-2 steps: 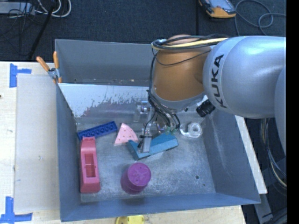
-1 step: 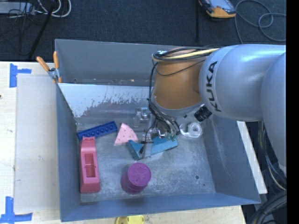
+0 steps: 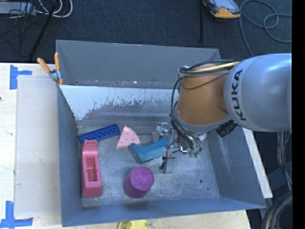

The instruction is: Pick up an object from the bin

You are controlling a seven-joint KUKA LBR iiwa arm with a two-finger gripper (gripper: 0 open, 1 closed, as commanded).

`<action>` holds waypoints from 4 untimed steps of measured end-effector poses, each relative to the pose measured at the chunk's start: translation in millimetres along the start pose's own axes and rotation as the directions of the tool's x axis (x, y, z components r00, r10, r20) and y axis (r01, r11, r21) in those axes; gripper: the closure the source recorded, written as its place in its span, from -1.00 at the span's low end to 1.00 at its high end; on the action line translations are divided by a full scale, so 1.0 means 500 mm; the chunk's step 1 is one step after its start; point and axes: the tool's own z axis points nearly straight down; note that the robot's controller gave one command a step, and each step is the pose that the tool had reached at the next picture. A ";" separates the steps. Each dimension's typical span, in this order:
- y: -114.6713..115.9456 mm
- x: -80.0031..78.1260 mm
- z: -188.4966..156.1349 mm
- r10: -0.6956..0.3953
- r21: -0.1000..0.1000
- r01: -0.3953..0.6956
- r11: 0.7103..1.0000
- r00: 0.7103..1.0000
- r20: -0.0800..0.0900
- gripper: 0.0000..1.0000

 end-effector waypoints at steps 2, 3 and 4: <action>-0.067 -0.059 0.097 0.151 -0.002 -0.151 0.988 0.988 0.019 1.00; -0.065 -0.058 0.002 0.164 0.000 -0.164 0.987 0.987 0.000 1.00; -0.024 -0.090 0.022 0.148 -0.002 -0.148 0.989 0.989 0.022 1.00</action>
Offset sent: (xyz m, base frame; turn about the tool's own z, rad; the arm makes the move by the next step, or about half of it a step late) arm 0.0000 0.0000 0.0000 0.0000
